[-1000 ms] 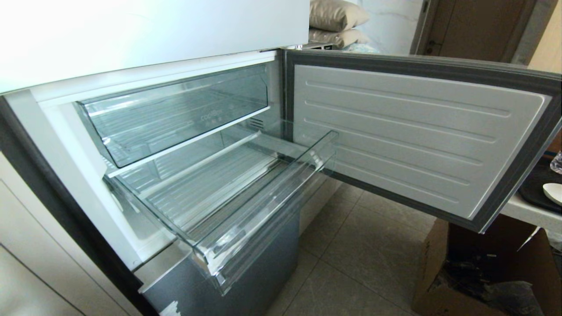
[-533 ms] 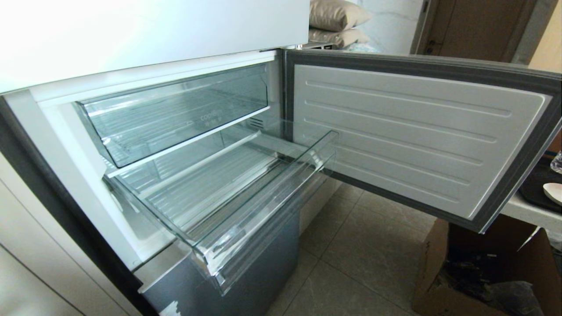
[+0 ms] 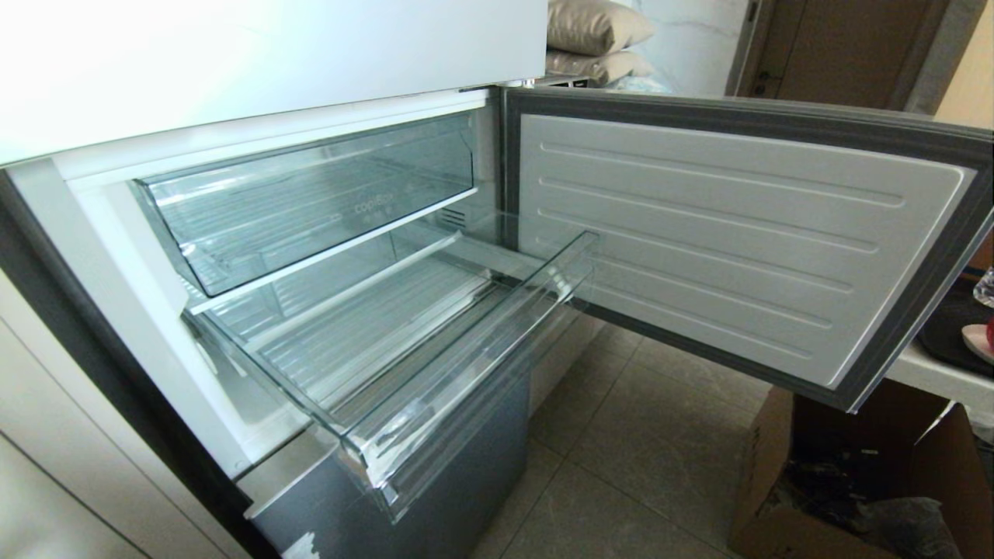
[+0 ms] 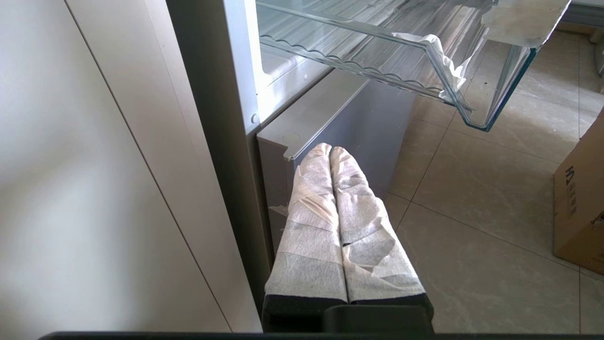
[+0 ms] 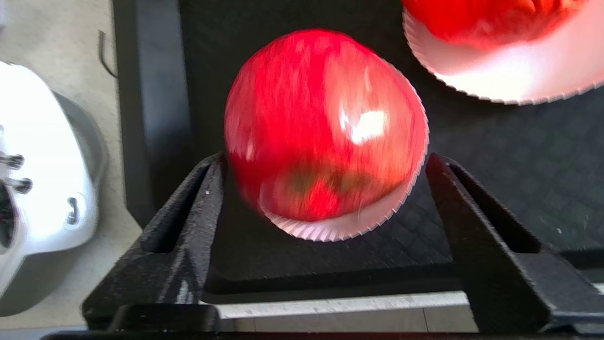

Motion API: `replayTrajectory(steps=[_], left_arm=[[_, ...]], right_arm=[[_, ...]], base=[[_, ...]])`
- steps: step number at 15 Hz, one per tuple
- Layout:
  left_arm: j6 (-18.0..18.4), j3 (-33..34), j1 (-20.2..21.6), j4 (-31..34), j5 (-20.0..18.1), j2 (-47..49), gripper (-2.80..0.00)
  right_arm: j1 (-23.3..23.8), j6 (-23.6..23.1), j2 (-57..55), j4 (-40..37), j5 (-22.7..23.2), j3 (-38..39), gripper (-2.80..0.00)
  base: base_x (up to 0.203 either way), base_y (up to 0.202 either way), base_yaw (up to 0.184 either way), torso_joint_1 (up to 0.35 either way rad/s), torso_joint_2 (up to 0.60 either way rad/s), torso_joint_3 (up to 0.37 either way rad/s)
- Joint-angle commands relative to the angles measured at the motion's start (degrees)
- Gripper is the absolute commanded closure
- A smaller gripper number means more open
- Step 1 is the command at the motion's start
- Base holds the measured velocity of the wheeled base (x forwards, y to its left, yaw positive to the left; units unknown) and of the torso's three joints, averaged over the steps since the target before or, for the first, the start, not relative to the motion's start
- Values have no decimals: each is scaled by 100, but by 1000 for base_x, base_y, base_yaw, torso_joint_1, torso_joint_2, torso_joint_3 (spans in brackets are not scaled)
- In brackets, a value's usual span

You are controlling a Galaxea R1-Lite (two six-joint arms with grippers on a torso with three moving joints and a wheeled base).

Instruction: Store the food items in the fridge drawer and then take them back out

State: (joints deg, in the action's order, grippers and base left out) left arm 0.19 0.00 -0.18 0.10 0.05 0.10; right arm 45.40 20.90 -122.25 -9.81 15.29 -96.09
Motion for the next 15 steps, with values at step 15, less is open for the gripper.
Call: replayTrajectory(steps=[15], left_arm=[[6,0,1,-1,2,-1,0]], right_arm=[[92,172,449,95,-75,282,-280]], base=[[0,0,0,0,0,0]])
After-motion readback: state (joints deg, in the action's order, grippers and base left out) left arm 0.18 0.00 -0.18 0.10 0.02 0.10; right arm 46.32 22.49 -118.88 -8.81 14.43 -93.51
